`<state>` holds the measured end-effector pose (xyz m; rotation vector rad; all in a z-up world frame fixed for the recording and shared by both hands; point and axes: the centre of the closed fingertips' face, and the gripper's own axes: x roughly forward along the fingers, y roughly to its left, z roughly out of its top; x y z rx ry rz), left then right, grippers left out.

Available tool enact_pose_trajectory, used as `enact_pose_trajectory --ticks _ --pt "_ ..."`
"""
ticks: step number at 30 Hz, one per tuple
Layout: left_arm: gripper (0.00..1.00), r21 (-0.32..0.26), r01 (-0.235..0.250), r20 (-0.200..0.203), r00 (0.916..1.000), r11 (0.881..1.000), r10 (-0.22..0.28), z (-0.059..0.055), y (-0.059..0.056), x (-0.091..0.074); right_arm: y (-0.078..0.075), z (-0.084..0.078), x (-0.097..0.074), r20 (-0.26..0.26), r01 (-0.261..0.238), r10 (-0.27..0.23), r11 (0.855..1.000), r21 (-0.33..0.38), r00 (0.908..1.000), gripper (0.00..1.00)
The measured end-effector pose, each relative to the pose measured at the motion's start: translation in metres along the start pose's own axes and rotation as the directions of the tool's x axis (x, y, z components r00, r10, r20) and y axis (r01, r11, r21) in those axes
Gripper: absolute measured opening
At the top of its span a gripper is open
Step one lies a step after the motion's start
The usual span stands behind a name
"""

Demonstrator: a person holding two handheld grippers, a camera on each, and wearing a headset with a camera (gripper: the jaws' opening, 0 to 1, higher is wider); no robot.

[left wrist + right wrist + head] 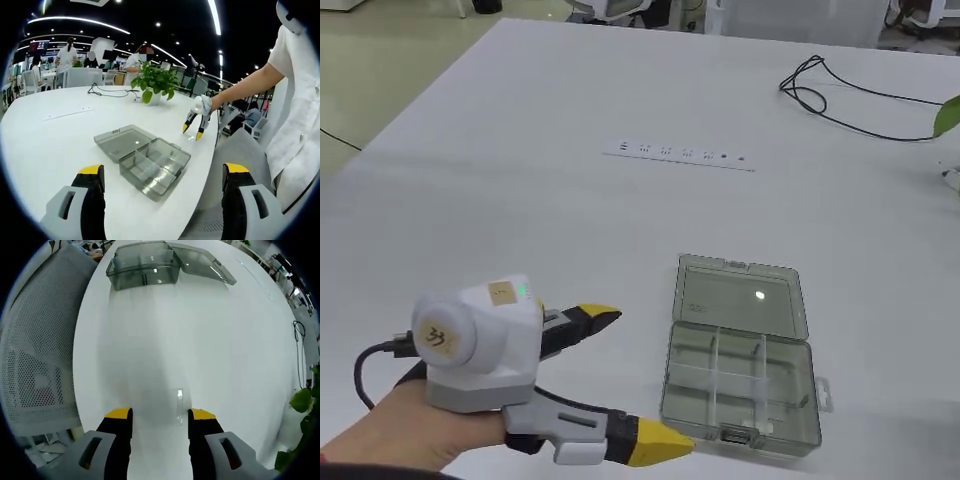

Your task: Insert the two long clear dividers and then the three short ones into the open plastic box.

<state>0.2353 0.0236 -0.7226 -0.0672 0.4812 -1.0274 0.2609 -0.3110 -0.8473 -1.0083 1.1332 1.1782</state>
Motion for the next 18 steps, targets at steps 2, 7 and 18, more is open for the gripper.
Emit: enact_pose_trajectory --ticks 2,7,18 --pt "1.0 0.001 0.001 0.003 1.0 1.0 -0.001 0.001 -0.0008 0.0004 0.0007 0.0007 -0.0017 0.006 0.002 -0.002 1.0 0.005 1.0 0.44" --pt "1.0 0.0 0.007 0.007 1.0 1.0 -0.007 0.0019 -0.0005 0.0018 0.003 0.0024 -0.0037 0.003 0.001 -0.001 1.0 -0.002 1.0 0.42" --pt "0.99 0.001 0.01 0.005 0.9999 1.0 -0.01 0.0008 0.0007 0.0009 -0.0014 0.001 -0.0034 -0.014 0.006 -0.006 1.0 -0.011 0.9999 0.33"
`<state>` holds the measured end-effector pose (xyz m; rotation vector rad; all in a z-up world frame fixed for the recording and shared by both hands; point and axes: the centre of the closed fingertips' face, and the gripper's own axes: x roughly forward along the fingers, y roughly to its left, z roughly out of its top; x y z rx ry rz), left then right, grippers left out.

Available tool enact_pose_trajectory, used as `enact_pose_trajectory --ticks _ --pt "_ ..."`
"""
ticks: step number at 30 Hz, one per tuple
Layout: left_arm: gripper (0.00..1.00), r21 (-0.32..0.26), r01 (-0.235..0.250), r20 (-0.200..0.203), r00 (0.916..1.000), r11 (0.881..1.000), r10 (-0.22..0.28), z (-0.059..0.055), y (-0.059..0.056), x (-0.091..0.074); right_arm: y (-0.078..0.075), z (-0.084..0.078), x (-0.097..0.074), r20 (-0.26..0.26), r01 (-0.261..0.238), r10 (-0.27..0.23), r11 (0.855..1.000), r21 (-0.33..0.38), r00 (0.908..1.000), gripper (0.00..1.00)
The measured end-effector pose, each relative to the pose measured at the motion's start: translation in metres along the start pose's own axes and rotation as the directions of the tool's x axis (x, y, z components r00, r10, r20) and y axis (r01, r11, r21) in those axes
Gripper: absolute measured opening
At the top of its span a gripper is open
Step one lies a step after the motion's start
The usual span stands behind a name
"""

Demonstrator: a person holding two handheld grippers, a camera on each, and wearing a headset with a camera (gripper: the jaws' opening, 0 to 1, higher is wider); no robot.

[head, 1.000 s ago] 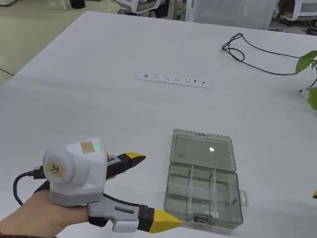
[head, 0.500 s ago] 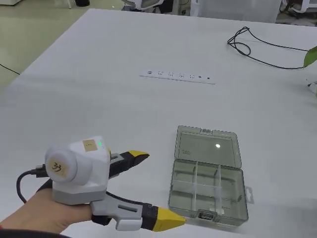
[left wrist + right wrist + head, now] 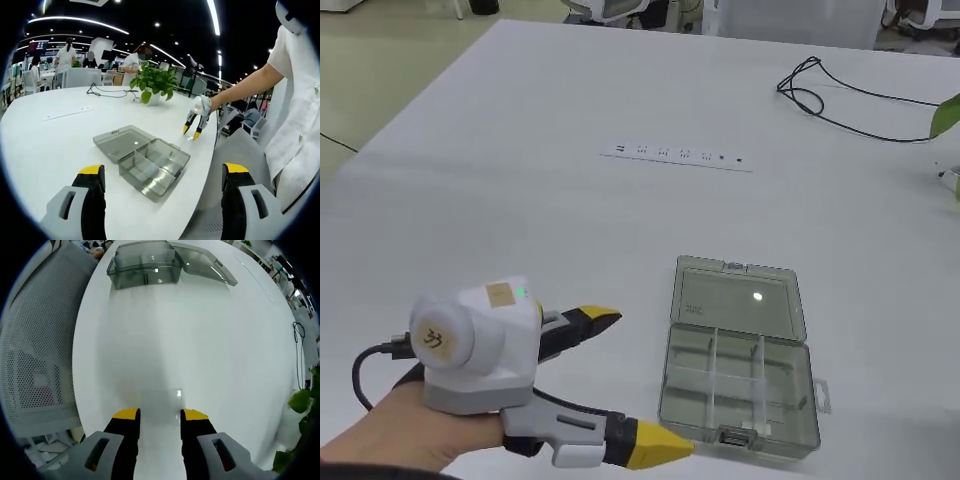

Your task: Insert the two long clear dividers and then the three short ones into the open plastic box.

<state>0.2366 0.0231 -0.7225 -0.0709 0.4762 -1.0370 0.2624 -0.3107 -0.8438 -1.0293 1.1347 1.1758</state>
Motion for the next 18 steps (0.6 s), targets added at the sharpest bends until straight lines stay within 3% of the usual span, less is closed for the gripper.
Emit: enact_pose_trajectory --ticks 4,9,18 --pt "0.99 0.001 0.0 0.003 1.0 1.0 0.0 0.001 0.0 -0.001 0.0 0.003 -0.002 0.011 0.013 -0.013 1.0 0.004 0.9998 0.32" --pt "0.99 0.003 0.003 -0.003 1.0 1.0 -0.003 0.0 -0.001 -0.001 -0.004 0.019 -0.013 0.064 0.049 -0.051 0.998 0.028 0.9966 0.32" --pt "0.97 0.012 0.022 0.003 0.9998 1.0 -0.022 0.011 -0.004 0.002 -0.008 0.056 -0.043 0.139 0.135 -0.137 0.991 0.024 0.9808 0.32"
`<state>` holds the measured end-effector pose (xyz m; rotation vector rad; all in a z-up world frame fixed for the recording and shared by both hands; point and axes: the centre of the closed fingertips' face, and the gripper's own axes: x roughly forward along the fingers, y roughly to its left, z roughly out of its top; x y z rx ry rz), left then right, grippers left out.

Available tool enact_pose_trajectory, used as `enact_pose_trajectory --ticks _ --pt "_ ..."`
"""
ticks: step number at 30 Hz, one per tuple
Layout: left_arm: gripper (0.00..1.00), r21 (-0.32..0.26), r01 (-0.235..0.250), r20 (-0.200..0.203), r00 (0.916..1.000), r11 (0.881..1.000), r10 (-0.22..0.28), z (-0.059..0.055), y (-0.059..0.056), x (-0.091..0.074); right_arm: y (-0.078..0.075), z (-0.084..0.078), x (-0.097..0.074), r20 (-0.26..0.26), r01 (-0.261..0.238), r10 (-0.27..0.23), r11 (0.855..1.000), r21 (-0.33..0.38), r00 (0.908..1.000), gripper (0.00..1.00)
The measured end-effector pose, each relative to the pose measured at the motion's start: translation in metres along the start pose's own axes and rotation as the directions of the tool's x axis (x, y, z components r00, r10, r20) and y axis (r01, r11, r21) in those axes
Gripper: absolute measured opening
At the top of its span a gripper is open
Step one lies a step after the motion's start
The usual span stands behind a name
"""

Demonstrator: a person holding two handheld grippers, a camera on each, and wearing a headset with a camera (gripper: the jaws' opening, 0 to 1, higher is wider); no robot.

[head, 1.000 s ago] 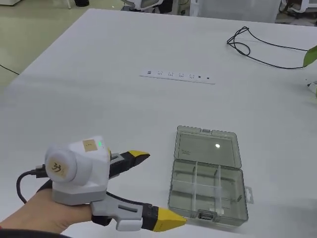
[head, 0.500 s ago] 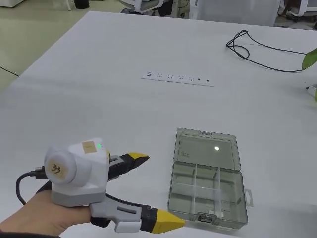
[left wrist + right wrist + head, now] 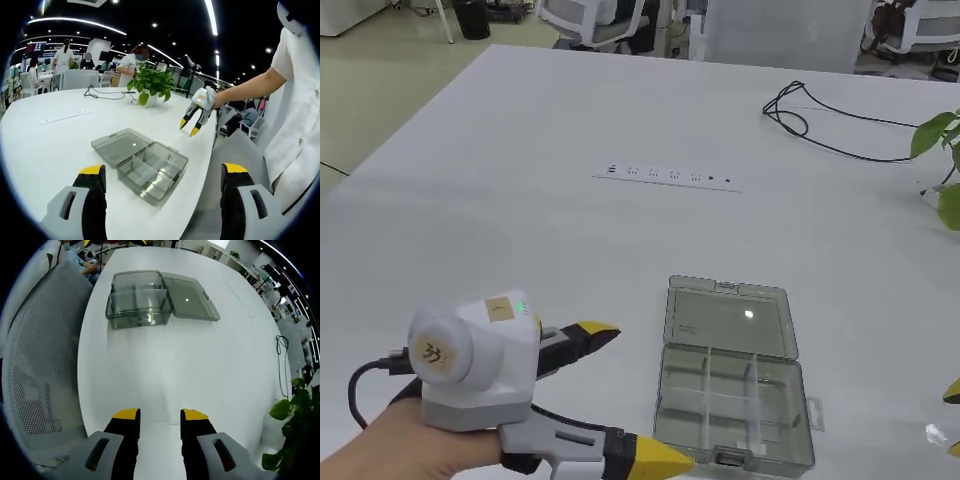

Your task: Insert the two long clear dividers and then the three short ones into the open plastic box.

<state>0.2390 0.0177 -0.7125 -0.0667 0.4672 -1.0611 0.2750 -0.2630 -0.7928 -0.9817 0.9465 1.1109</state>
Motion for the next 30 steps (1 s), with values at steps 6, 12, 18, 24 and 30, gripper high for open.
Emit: enact_pose_trajectory --ticks 6,12,18,24,30 --pt "0.94 -0.019 0.005 0.003 1.0 1.0 -0.004 0.007 0.0 0.004 0.0 0.033 -0.021 0.057 0.048 -0.047 0.999 -0.017 0.9973 0.32" --pt "0.9 -0.037 0.009 0.021 0.9997 0.999 -0.008 0.018 -0.002 0.009 0.005 0.07 -0.037 0.115 0.088 -0.083 0.995 -0.039 0.9899 0.32" --pt "0.83 -0.088 0.027 0.058 0.9981 0.996 -0.022 0.034 -0.009 0.017 0.012 0.105 -0.048 0.194 0.107 -0.099 0.994 -0.033 0.9761 0.32" --pt "0.72 -0.172 0.046 0.09 0.9955 0.984 -0.031 0.046 -0.017 0.027 0.019 0.129 -0.051 0.244 0.135 -0.117 0.989 -0.058 0.9627 0.32" --pt "0.65 -0.249 0.064 0.112 0.9931 0.966 -0.037 0.053 -0.025 0.037 0.035 0.15 -0.057 0.26 0.163 -0.133 0.982 -0.098 0.9563 0.32"
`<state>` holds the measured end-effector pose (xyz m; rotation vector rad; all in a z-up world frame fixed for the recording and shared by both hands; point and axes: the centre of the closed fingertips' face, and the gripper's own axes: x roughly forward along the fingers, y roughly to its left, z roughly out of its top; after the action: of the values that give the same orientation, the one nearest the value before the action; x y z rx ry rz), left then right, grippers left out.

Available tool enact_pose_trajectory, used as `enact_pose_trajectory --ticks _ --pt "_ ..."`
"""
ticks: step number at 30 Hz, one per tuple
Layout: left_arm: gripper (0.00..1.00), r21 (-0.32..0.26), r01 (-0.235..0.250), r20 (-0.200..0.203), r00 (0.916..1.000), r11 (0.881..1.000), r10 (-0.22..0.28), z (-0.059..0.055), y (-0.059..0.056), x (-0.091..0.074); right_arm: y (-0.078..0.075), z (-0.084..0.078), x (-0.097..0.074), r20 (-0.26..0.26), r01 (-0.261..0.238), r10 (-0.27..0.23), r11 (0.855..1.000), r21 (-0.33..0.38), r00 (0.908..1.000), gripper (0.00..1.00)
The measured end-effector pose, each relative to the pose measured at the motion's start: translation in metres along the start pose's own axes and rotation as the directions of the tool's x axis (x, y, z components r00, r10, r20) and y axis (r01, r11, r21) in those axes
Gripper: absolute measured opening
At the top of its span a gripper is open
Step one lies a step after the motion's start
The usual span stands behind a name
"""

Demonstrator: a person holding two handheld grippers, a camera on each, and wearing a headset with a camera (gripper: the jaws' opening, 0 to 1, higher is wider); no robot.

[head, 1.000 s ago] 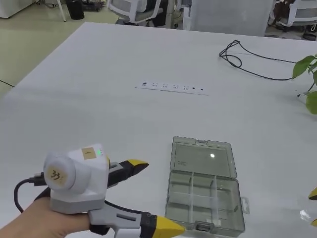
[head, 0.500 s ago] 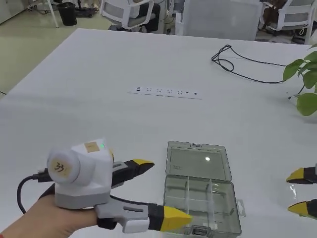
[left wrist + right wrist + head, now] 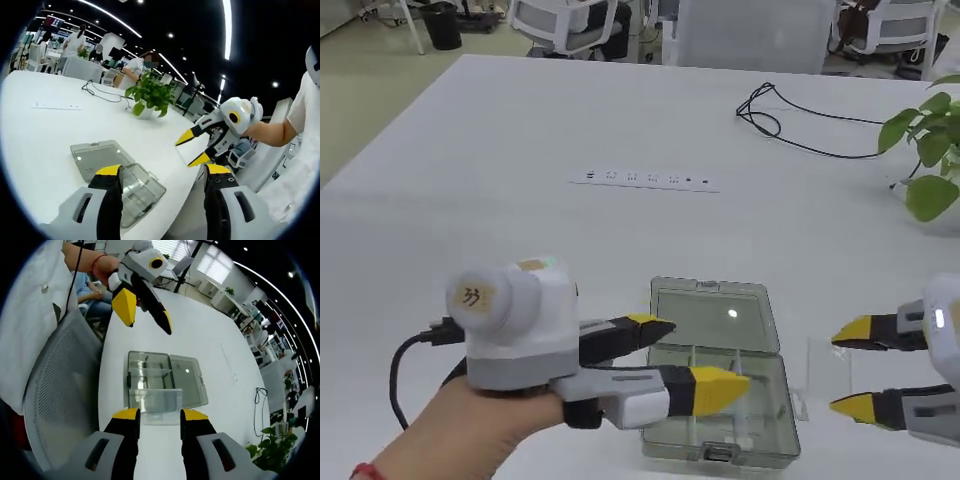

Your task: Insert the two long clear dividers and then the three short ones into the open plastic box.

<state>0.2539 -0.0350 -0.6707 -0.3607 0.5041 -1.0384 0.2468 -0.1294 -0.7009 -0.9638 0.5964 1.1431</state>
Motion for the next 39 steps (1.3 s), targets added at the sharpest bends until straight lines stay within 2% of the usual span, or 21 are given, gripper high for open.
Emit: enact_pose_trajectory --ticks 3,5,7,10,12,16,18,21,25,31,39 --pt "0.54 -0.082 0.04 0.019 0.9991 0.996 -0.039 0.002 -0.011 0.007 0.005 0.008 0.0 -0.007 0.011 -0.011 0.999 -0.034 0.9999 0.32" --pt "0.48 -0.108 0.049 0.011 0.9988 0.993 -0.048 -0.001 -0.015 0.013 0.008 0.012 -0.001 -0.009 0.016 -0.016 0.999 -0.039 0.9998 0.32" --pt "0.47 -0.109 0.055 0.002 0.9985 0.993 -0.055 -0.005 -0.018 0.02 0.01 0.018 -0.002 -0.004 0.022 -0.022 0.999 -0.038 0.9998 0.32" --pt "0.41 -0.149 0.069 -0.026 0.9969 0.986 -0.074 -0.014 -0.025 0.027 0.013 0.025 -0.003 0.007 0.024 -0.024 0.999 -0.034 0.9997 0.32" --pt "0.35 -0.166 0.077 -0.023 0.9964 0.983 -0.082 -0.016 -0.027 0.031 0.016 0.029 -0.003 0.012 0.024 -0.024 0.999 -0.04 0.9997 0.32" --pt "0.28 -0.228 0.092 -0.027 0.9946 0.969 -0.1 -0.021 -0.032 0.039 0.018 0.035 -0.005 0.016 0.028 -0.027 0.998 -0.052 0.9995 0.32" --pt "0.24 -0.253 0.102 -0.042 0.9923 0.962 -0.116 -0.024 -0.036 0.041 0.019 0.04 -0.007 0.024 0.029 -0.027 0.998 -0.054 0.9993 0.32" --pt "0.18 -0.253 0.104 -0.047 0.9917 0.962 -0.119 -0.026 -0.037 0.042 0.021 0.044 -0.008 0.03 0.028 -0.026 0.998 -0.061 0.9992 0.32" --pt "0.12 -0.291 0.129 -0.048 0.9877 0.948 -0.149 -0.027 -0.043 0.042 0.023 0.046 -0.007 0.024 0.023 -0.022 0.997 -0.075 0.9995 0.32" --pt "0.01 -0.305 0.151 -0.045 0.9839 0.94 -0.173 -0.027 -0.049 0.042 0.028 0.05 -0.006 0.022 0.013 -0.011 0.996 -0.088 0.9997 0.32" --pt "0.0 -0.314 0.154 -0.044 0.9834 0.937 -0.176 -0.028 -0.049 0.041 0.029 0.05 -0.006 0.025 0.011 -0.009 0.996 -0.084 0.9996 0.32"
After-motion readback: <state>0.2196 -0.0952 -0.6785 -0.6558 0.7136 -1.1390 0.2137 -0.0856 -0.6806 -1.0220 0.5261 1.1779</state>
